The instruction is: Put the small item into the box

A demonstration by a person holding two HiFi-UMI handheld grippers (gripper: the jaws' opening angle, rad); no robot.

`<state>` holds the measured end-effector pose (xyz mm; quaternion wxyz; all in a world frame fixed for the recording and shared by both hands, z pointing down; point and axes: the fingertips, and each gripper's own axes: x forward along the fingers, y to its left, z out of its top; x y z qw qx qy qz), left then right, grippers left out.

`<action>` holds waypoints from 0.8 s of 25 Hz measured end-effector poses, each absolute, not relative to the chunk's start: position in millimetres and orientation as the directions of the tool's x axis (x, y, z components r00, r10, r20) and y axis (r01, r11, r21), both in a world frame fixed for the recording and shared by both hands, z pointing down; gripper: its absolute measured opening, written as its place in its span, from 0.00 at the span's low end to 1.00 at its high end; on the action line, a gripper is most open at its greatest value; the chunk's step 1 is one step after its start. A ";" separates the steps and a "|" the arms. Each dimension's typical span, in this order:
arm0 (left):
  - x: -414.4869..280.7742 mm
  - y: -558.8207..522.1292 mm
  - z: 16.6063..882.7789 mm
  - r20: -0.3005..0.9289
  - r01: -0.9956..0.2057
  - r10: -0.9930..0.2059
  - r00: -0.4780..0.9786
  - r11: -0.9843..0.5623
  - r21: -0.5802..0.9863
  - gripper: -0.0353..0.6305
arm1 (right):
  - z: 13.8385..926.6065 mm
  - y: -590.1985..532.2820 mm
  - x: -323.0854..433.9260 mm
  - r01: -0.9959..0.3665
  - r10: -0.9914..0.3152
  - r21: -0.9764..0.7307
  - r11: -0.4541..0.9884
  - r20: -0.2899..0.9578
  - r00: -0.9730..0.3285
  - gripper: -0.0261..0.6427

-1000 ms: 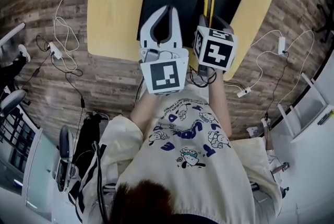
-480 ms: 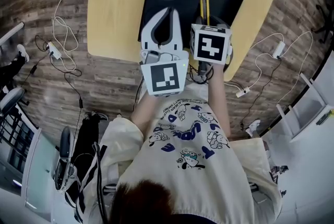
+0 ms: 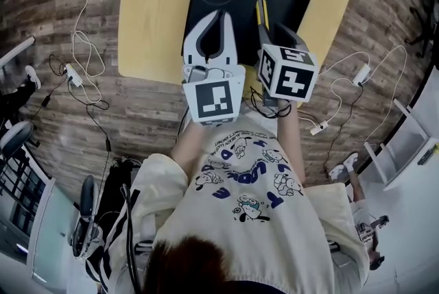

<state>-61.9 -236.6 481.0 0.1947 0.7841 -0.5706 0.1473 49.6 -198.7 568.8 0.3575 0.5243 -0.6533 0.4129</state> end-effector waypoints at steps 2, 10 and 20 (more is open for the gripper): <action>-61.4 -241.8 466.7 0.425 -0.952 -0.851 0.307 -0.277 0.133 0.09 | 543.2 -209.4 50.8 -0.980 -0.489 -0.157 0.121 0.850 -0.196 0.21; -42.3 -252.9 401.0 0.288 -0.945 -0.900 0.326 -0.311 0.098 0.09 | 444.6 -232.9 57.1 -0.968 -0.771 -0.188 0.167 0.587 -0.247 0.11; -20.5 -234.5 323.3 0.132 -0.942 -0.932 0.336 -0.335 0.032 0.09 | 347.2 -222.0 67.5 -0.967 -0.922 -0.071 0.245 0.291 -0.255 0.11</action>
